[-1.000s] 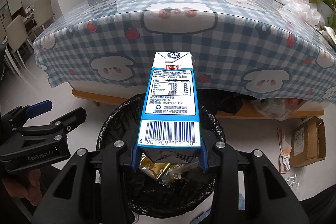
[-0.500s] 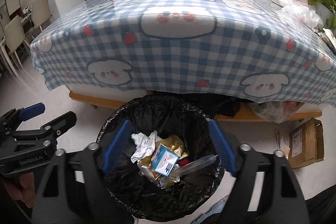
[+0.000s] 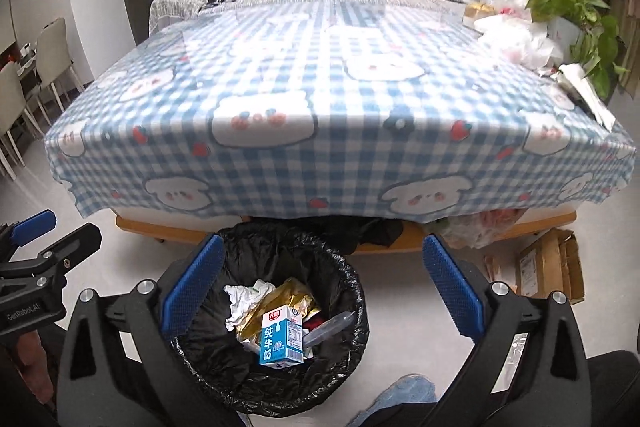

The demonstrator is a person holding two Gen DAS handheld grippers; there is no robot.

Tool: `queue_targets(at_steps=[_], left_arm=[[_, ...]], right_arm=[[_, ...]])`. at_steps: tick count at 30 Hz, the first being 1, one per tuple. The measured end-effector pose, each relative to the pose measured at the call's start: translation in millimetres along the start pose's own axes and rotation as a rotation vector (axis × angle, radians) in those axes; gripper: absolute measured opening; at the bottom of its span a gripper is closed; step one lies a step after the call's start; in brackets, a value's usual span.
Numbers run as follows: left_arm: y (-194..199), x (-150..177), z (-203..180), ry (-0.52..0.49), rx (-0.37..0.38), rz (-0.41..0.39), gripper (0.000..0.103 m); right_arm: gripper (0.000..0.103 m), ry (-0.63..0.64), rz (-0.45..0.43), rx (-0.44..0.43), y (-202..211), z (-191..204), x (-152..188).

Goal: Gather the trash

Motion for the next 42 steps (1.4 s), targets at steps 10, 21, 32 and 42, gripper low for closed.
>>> queue_targets(at_steps=[10,21,32,42], left_arm=[[40,-12,-3,0.007,-0.004,-0.066,0.097],[43,-9,-5,0.000,-0.007,-0.063,0.097],[42,-7,-5,-0.004,-0.010,-0.061,0.097],[42,-7,-6,-0.007,-0.014,-0.061,0.097]], right_arm=[[0.095,0.014,-0.051,0.004,33,3,-12],[0.095,0.013,-0.066,0.000,44,4,-12],[0.095,0.014,-0.062,-0.003,46,4,-10],[0.095,0.013,-0.062,-0.006,45,5,-9]])
Point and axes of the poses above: each gripper's, at about its wrist camera, not at the fingertips, and y roughly against the way its jaws point, z to its left, x to its underside, the point moved 9 cm from there along -y, roughly the way its jaws point, and after that the axes turned 11 degrees about -x, right-handed, at the moved point
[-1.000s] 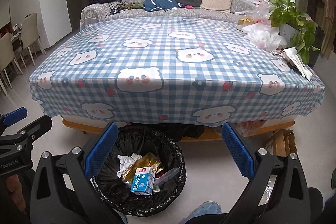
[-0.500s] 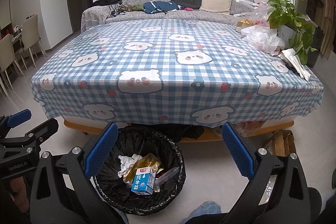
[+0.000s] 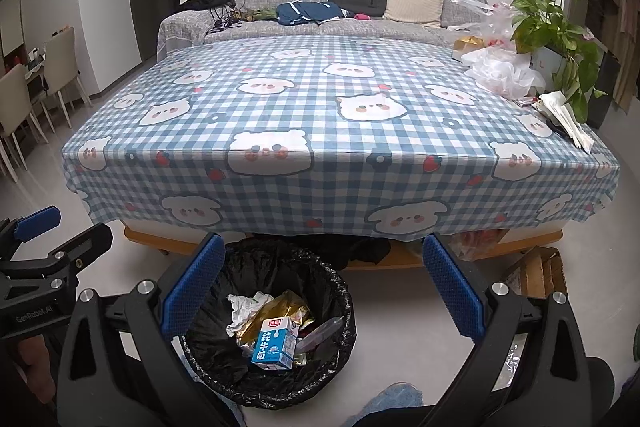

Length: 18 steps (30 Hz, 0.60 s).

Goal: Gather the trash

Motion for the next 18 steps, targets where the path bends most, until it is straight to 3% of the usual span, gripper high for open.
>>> queue_targets(at_steps=[18], left_arm=[[-1.8,1.3,2.7,0.000,-0.036,0.007,0.097]], right_arm=[[0.095,0.000,0.001,0.000,-0.6,-0.2,0.5]])
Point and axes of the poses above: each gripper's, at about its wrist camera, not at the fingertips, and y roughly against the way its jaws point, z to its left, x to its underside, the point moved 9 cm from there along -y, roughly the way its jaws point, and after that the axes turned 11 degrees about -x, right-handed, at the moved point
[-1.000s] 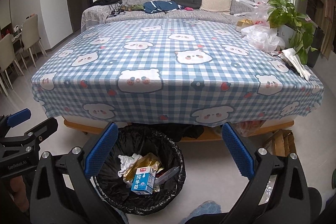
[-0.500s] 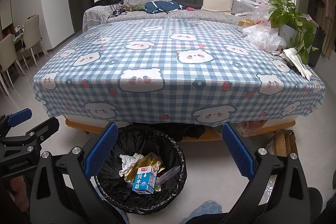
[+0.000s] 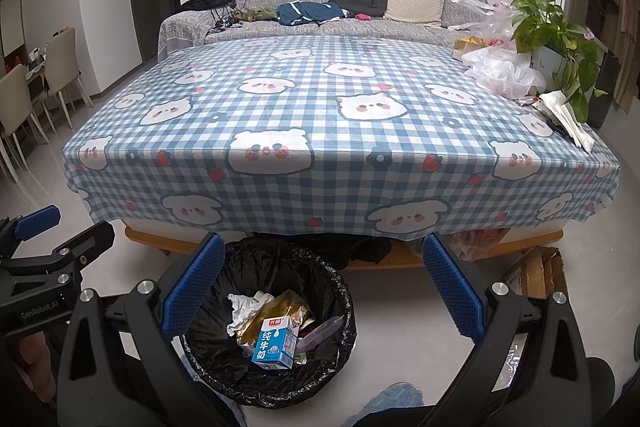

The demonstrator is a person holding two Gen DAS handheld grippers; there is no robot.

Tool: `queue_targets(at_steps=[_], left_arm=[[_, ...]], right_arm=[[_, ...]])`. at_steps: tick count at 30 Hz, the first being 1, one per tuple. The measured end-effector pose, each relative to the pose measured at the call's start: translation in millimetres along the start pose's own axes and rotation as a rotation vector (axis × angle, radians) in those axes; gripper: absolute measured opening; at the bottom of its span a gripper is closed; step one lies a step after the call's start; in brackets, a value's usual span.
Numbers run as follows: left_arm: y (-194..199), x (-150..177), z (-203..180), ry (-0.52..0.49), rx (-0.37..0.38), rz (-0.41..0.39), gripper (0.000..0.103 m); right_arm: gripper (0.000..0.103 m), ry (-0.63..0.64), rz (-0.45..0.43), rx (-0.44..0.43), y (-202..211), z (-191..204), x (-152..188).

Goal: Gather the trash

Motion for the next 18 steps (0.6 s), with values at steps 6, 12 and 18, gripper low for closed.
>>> queue_targets(at_steps=[6,12,18], left_arm=[[1.7,-1.1,-3.7,-0.014,-0.003,-0.014,0.097],[1.9,-2.7,-4.6,-0.013,0.014,-0.016,0.097],[1.6,-3.9,-3.3,-0.004,0.018,-0.018,0.097]], right_arm=[[0.095,0.000,0.000,0.000,-0.4,0.1,0.3],[0.095,-0.001,-0.002,-0.001,-0.9,0.5,0.2],[0.095,0.000,0.000,-0.001,-0.9,0.3,0.3]])
Point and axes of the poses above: each gripper's, at about its wrist camera, not at the fingertips, and y roughly against the way its jaws point, z to its left, x to its underside, the point moved 9 cm from there along -y, roughly the way its jaws point, and after that the axes turned 11 degrees about -x, right-handed, at the moved point
